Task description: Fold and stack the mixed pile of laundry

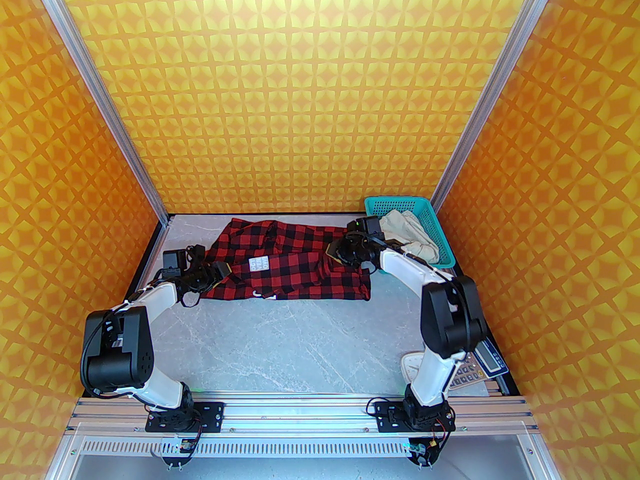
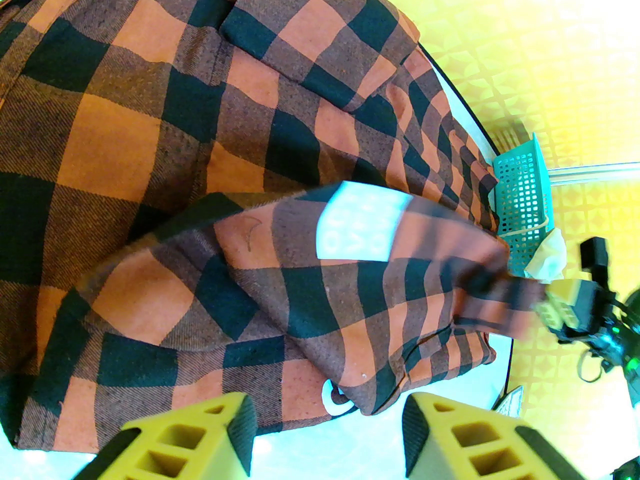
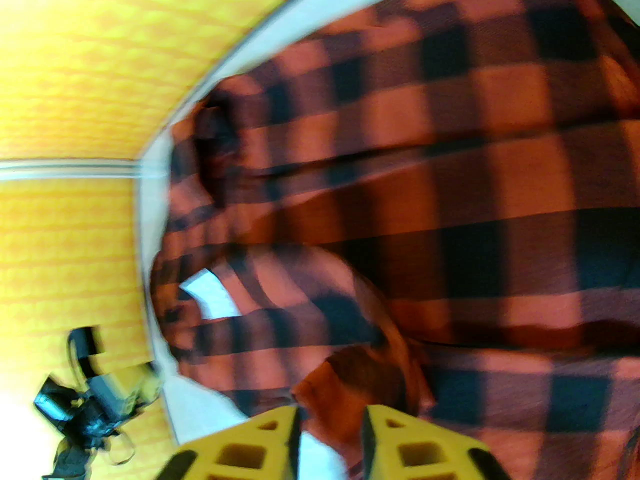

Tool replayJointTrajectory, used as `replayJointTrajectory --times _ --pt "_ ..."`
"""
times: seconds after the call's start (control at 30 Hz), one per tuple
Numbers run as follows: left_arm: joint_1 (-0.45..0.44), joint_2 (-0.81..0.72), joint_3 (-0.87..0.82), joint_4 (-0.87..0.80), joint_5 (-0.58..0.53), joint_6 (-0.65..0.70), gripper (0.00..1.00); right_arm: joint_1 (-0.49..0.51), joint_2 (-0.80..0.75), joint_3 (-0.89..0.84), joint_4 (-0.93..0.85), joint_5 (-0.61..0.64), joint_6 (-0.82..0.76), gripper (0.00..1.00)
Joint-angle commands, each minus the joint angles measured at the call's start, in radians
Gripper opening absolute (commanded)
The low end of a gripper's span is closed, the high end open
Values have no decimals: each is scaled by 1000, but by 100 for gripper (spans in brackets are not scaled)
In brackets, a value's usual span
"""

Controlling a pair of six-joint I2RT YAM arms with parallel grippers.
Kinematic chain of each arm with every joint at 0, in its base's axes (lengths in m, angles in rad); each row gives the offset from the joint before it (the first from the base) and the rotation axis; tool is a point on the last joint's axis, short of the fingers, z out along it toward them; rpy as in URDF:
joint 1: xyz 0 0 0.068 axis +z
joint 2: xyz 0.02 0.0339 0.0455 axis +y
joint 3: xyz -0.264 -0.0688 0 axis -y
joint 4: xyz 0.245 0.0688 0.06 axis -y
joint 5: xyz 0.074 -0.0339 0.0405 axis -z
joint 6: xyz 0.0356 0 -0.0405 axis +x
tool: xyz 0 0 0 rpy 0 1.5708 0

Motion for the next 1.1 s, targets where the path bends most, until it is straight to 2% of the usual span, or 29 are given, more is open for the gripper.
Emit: replayJointTrajectory --times 0.0,0.07,0.17,0.27,0.37,0.53,0.83,1.07 --pt "-6 -24 7 -20 20 26 53 -16 38 69 -167 183 -191 35" --pt "-5 -27 8 -24 20 28 53 -17 45 76 -180 196 -219 40" --pt "-9 -22 9 -15 20 20 53 -16 60 69 -153 115 -222 46" --pt "-15 -18 11 -10 20 16 53 -15 71 56 -153 168 -220 50" --pt "-19 -19 13 -14 20 20 53 -14 89 55 -158 214 -221 52" --pt "-22 -14 18 -10 20 17 53 -7 144 63 -110 187 -189 51" --pt "-23 -16 13 -20 20 28 53 26 172 112 -121 170 -178 38" --pt "-23 -15 15 -17 20 27 53 32 149 114 -125 178 -168 12"
